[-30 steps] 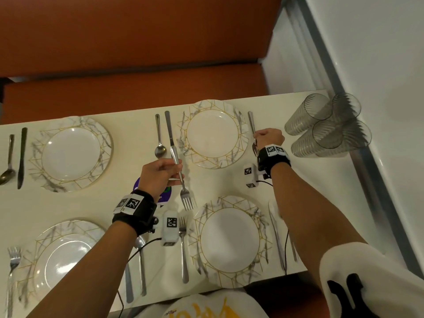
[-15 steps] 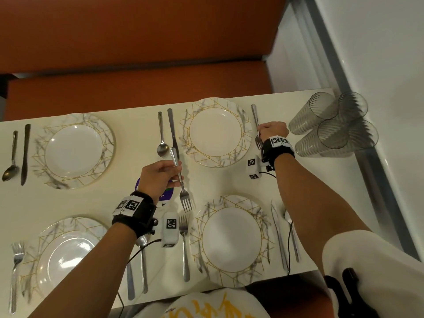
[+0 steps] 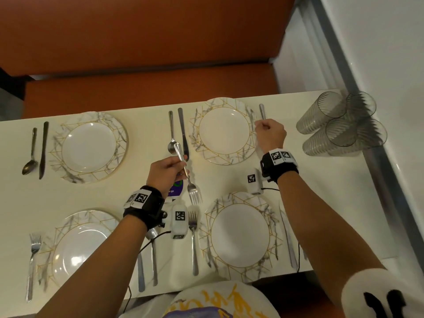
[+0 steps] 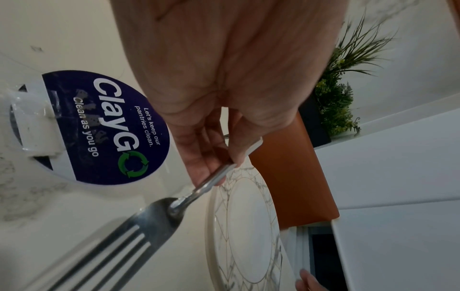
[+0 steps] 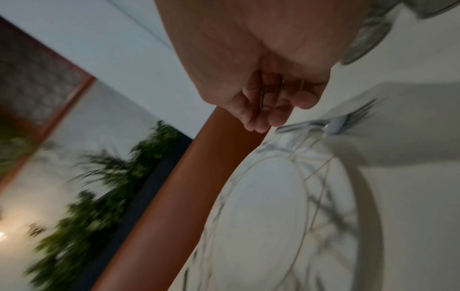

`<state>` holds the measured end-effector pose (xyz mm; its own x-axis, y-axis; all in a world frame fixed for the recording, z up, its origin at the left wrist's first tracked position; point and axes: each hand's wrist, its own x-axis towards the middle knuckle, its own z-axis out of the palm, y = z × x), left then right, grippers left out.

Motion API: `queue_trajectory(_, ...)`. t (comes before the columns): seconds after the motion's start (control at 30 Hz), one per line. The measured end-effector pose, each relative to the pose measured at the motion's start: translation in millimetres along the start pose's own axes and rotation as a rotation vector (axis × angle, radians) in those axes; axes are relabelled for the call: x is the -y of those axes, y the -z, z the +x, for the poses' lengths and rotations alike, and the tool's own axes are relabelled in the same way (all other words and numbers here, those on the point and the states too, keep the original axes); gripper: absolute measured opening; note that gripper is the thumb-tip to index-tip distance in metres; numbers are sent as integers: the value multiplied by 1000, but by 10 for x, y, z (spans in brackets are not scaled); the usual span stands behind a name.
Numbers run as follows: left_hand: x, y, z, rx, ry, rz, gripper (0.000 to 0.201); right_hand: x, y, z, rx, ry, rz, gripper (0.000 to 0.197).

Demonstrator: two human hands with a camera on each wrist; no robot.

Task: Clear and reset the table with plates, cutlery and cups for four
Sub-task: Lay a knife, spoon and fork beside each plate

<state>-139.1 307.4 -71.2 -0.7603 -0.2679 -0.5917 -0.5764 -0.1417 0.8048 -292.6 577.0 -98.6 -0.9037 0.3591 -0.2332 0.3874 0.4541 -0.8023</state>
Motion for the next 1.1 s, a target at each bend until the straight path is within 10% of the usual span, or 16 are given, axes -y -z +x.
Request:
queue_trajectory(0.33, -33, 667, -108, 25, -29, -112, 20, 608, -1078, -1585, 620, 247, -21, 19)
queue_trajectory(0.6, 180, 1962, -163, 54, -56, -89, 7, 1027, -2074, -2620, 589, 282, -75, 19)
queue_trajectory(1.1, 344, 2487, -90, 27, -102, -32, 15, 1140, -2591, -3047, 567, 190, -5, 13)
